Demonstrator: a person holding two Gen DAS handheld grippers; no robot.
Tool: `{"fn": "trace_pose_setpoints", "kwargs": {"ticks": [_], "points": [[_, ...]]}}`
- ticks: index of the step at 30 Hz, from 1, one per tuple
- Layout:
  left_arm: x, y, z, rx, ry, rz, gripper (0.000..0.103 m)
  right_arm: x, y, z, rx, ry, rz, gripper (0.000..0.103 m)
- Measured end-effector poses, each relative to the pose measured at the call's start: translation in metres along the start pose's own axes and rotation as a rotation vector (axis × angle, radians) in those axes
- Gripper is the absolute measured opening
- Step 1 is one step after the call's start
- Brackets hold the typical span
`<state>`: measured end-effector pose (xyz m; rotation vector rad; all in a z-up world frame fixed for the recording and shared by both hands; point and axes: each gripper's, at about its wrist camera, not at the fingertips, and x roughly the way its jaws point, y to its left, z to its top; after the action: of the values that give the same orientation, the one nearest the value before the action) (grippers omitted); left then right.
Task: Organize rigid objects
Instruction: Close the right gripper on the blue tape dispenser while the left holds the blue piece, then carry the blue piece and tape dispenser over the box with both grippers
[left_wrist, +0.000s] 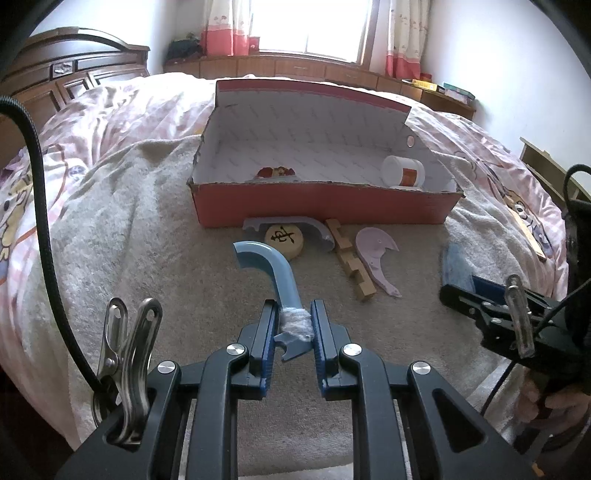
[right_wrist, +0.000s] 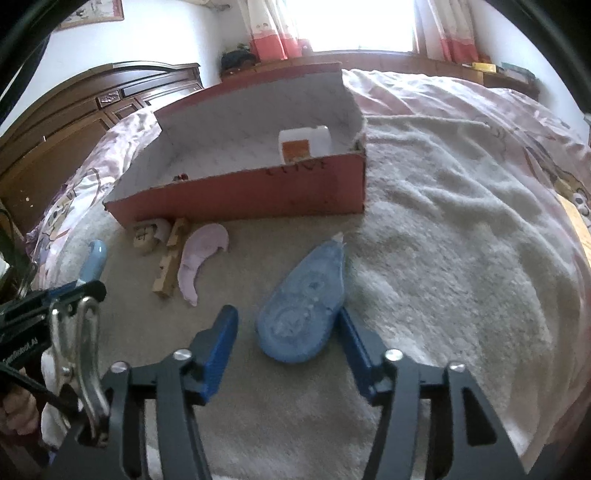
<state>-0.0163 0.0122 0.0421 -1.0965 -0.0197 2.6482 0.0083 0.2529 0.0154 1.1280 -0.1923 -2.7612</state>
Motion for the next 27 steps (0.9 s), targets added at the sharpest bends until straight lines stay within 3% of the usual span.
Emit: {"fn": "trace_pose_setpoints", "kwargs": {"ticks": [3,5,7,9,27], "points": [[0.001,-0.001,0.000,0.000,0.004,0.004,0.019,0.005,0.003,0.003,-0.022,-0.013,-0.016,0.064],[0.001,-0.002,0.001,0.002,0.004,0.008,0.019,0.006,0.004,0.003,-0.030,-0.019,-0.024,0.059],[0.001,-0.003,0.003,0.000,0.003,0.009,0.019,0.005,0.000,0.003,-0.024,-0.025,-0.043,0.046],[0.001,-0.003,0.004,-0.003,0.003,0.006,0.019,0.003,-0.007,0.003,0.006,-0.029,-0.021,0.043],[-0.008,-0.018,0.025,0.028,-0.033,-0.012,0.019,-0.037,-0.008,0.011,0.022,-0.132,0.073,0.043]]}}
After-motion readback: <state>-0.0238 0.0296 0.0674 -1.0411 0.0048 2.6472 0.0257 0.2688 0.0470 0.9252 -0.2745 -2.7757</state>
